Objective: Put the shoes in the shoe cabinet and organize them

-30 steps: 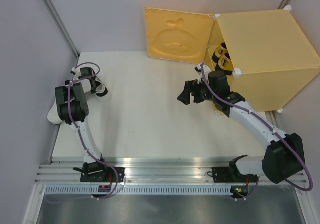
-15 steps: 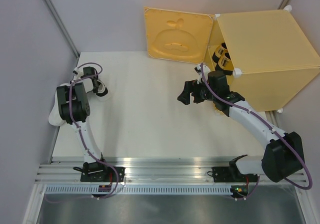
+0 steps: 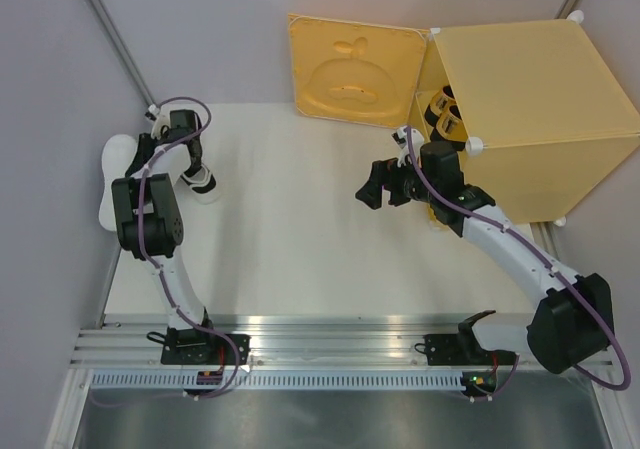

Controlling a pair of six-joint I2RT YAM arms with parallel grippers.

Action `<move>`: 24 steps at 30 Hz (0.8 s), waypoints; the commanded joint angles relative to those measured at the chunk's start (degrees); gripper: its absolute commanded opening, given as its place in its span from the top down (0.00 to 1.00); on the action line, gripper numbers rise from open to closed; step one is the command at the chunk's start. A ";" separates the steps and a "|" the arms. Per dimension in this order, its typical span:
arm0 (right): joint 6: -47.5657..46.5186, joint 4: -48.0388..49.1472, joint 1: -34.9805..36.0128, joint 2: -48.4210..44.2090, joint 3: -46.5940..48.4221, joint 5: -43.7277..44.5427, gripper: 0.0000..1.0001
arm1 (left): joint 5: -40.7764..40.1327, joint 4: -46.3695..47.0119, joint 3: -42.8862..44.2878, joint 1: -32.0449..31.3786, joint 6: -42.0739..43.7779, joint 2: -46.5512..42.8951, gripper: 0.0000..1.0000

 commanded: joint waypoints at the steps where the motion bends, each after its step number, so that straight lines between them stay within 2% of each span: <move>1: 0.27 1.42 0.20 -1.82 0.66 -1.04 0.02 | -5.82 0.71 4.32 -2.25 3.41 -6.87 0.98; 5: 0.27 1.07 0.29 -2.26 1.01 -0.87 0.02 | -2.14 0.54 4.41 -6.47 4.99 -10.74 0.98; 6: 0.18 0.98 0.29 -2.26 1.27 -0.69 0.02 | -0.48 0.10 4.32 -10.57 4.99 -11.45 0.98; 8: 0.18 0.63 0.20 -2.35 1.53 -0.60 0.02 | 2.43 -1.66 4.41 -13.41 3.51 -13.99 0.98; 10: 0.18 0.28 0.29 -2.43 1.97 -0.52 0.02 | 5.24 -6.12 5.46 -17.01 1.32 -15.58 0.98; 12: 0.10 0.02 0.20 -2.61 2.15 -0.43 0.02 | 12.51 -12.86 7.65 -19.82 -3.69 -18.13 0.98; 16: 0.01 -0.42 0.38 -3.31 1.98 0.45 0.03 | 36.32 -18.00 8.46 -22.91 -13.97 -23.14 0.98; 17: -0.08 -0.51 0.29 -3.49 1.89 0.80 0.03 | 44.55 -17.92 7.93 -23.35 -15.38 -24.10 0.98; 19: -0.08 -0.86 0.38 -3.75 1.71 1.07 0.03 | 54.33 -18.01 6.53 -24.32 -18.28 -25.78 0.98; 20: -0.08 -1.04 0.55 -4.01 1.63 1.24 0.03 | 62.22 -17.92 6.17 -24.58 -19.52 -25.96 0.98; 22: -0.08 -1.39 0.73 -4.45 1.45 1.68 0.03 | 71.74 -17.83 5.03 -24.93 -22.24 -25.79 0.98; 23: -0.25 -1.48 0.99 -4.72 1.27 1.94 0.03 | 79.18 -16.96 4.42 -25.11 -23.30 -25.61 0.98; 24: -0.26 -1.91 1.08 -5.07 1.19 2.38 0.03 | 82.30 -16.61 3.37 -25.46 -24.44 -25.35 0.98</move>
